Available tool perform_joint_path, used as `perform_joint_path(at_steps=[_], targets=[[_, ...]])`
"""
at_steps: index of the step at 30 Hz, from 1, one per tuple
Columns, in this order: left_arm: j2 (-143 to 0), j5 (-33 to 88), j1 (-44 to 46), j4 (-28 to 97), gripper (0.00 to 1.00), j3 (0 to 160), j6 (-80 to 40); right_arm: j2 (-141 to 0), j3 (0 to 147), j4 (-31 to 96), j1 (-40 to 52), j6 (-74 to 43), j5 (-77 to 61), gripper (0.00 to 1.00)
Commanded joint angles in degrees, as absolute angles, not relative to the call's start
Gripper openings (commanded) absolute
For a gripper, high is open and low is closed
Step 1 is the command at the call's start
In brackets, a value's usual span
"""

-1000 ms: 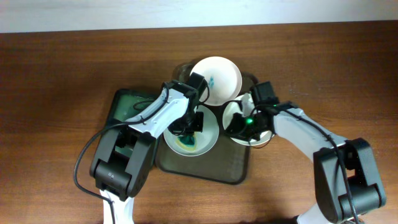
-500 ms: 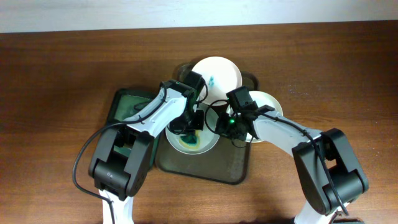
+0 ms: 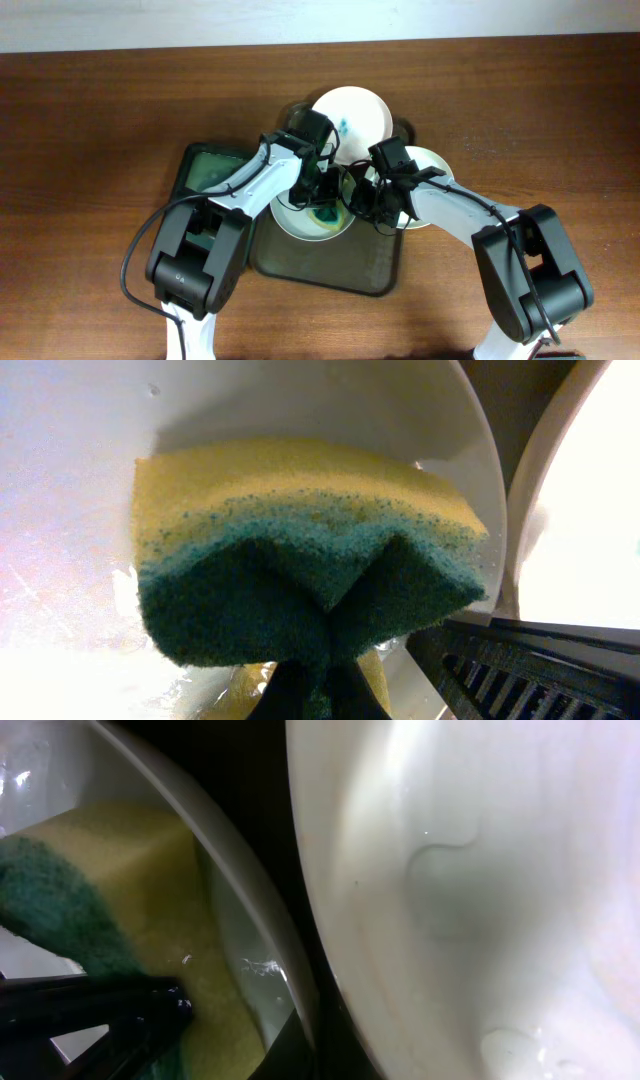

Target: Clean dirty plates on tray and stack at the side

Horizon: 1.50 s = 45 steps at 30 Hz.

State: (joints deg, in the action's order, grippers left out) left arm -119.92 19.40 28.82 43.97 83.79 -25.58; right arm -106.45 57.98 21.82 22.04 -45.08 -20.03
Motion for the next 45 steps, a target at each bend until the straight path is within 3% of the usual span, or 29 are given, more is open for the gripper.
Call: perform_joint_path(at_steps=[1, 4, 6, 8, 11, 13, 15, 20, 23, 24, 27, 31, 33, 39, 41, 45], targets=[[-122.2, 14.3, 28.8, 45.5, 0.00, 83.5, -26.9, -108.4, 57.6, 22.5, 21.3, -45.5, -16.8, 0.04], [-121.8, -8.6, 28.2, 52.6, 0.00, 84.4, -29.3, -108.4, 57.6, 22.5, 21.3, -45.5, -16.9, 0.04], [-119.8, -15.4, 28.5, 56.6, 0.00, 86.8, -29.3, -108.4, 57.6, 22.5, 21.3, -45.5, -16.9, 0.04], [-117.0, -15.0, 28.9, 58.1, 0.00, 89.0, -29.3, -108.4, 57.6, 22.5, 21.3, -45.5, -17.0, 0.04], [-108.6, -4.2, 27.1, 59.9, 0.00, 91.8, -25.5, -108.4, 57.6, 22.5, 21.3, -43.9, -17.8, 0.04], [-98.0, -3.8, 18.7, 64.8, 0.00, 91.8, -21.0, -108.4, 57.6, 21.8, 21.3, -41.5, -19.1, 0.04], [-96.8, -3.8, 12.6, 68.2, 0.00, 90.7, -17.0, -108.4, 58.2, 21.6, 21.3, -37.7, -20.7, 0.04], [-96.8, -3.8, 9.9, 50.1, 0.00, 67.9, -14.4, -108.4, 64.7, 31.0, 21.3, -27.0, -20.4, 0.04], [-96.8, -3.6, 10.0, 46.6, 0.02, 65.9, -14.4, -108.4, 70.5, 41.0, 21.3, -20.5, -15.8, 0.04], [-96.8, -2.8, 9.9, 46.7, 0.06, 66.3, -14.4, -108.4, 71.0, 41.7, 21.3, -18.7, -15.8, 0.04], [-95.0, 0.5, 9.9, 49.9, 0.48, 71.6, -14.4, -108.3, 71.2, 41.8, 21.3, -15.5, -15.8, 0.04], [-88.4, 0.5, 9.9, 53.9, 0.80, 78.1, -14.4, -99.7, 72.9, 45.4, 21.3, -15.0, -1.9, 0.04], [-85.9, 0.5, 9.9, 53.5, 0.87, 78.1, -14.4, -93.1, 73.1, 46.6, 21.3, -14.7, 2.7, 0.04], [-85.8, 0.5, 9.9, 53.7, 0.90, 78.1, -14.4, -87.9, 73.1, 47.5, 21.4, -12.2, 9.9, 0.04], [-85.8, 0.3, 9.9, 53.7, 0.90, 78.1, -14.4, -87.8, 73.1, 47.6, 21.1, -12.5, 17.9, 0.04], [-85.8, 0.3, 9.9, 54.1, 0.92, 78.1, -14.4, -87.8, 73.3, 47.1, 12.7, -12.6, 17.2, 0.04]])
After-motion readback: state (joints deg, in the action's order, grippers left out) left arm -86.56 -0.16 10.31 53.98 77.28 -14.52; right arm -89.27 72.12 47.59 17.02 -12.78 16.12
